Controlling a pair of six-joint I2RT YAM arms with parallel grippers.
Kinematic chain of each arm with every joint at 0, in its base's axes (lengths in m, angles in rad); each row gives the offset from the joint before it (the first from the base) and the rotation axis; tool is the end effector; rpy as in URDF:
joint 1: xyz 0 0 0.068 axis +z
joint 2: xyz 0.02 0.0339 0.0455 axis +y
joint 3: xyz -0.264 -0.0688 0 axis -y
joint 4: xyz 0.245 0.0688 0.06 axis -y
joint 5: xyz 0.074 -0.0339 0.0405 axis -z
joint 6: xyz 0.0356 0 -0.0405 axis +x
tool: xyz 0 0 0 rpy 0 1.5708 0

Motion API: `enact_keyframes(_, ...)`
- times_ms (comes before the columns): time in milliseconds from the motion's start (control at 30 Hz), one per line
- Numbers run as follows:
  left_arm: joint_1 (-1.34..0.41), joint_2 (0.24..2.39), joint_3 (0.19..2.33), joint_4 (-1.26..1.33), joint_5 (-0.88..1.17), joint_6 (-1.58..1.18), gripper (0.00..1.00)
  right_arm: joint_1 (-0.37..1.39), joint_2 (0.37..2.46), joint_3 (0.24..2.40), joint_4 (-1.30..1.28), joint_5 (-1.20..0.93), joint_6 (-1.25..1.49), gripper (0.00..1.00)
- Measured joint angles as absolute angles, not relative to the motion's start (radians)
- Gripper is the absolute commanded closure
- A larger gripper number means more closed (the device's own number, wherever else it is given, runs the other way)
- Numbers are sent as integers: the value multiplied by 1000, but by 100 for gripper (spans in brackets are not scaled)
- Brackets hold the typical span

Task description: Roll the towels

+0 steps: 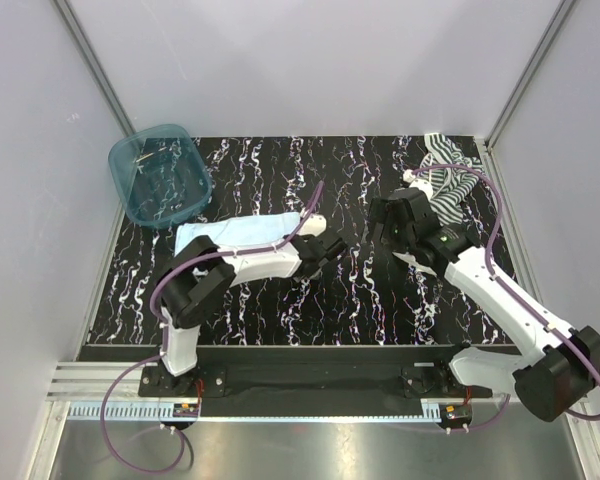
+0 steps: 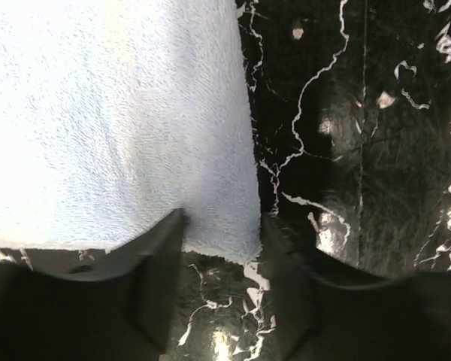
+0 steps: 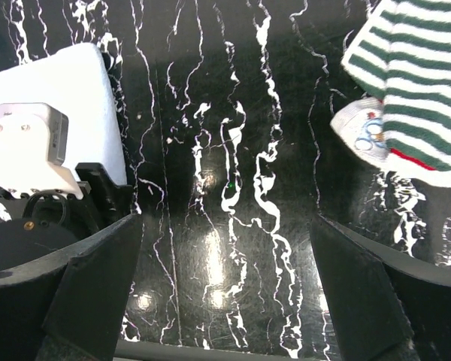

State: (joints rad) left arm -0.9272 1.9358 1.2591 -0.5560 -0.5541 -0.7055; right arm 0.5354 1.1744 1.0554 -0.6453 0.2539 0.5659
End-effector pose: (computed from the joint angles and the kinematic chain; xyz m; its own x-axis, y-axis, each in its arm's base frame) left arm 0.2415 -0.2907 0.1551 -0.8041 0.1531 -0.5744 0.0711 0.9841 0.1628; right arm 0.2168 0.1182 0.3125 -0.6836 0.1979 -0.7025 0.0339 0.9701 0.2403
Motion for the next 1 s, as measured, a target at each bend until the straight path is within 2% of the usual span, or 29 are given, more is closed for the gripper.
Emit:
enact_keyframes(33, -928, 1930, 1247, -541, -552, -706, 72, 535, 1180, 1055, -643, 249, 566, 0)
enact_keyframes(100, -929, 1921, 1223, -509, -552, -710, 85, 535, 1192, 1055, -638, 242, 566, 0)
enact_keyframes(133, -930, 1915, 1211, -494, -551, -707, 96, 535, 1195, 1055, -636, 241, 566, 0)
enact_keyframes(167, -930, 1910, 1200, -482, -553, -704, 99, 535, 1197, 1055, -634, 241, 566, 0)
enact_keyframes(333, -928, 1874, 1159, -439, -513, -681, 100, 518, 1198, 1055, -634, 241, 566, 0)
enact_keyframes(467, -931, 1812, 1108, -400, -392, -679, 100, 475, 1198, 1056, -633, 214, 566, 1)
enact_keyframes(800, -936, 1403, 766, -185, -171, -862, 100, 457, 1229, 1052, -556, -27, 628, 8)
enact_keyframes(933, -936, 1290, 621, -120, -142, -993, 100, 458, 1235, 994, -437, -161, 683, 15)
enact_keyframes(1000, -932, 1262, 570, -100, -130, -1047, 100, 458, 1245, 960, -384, -216, 707, 23)
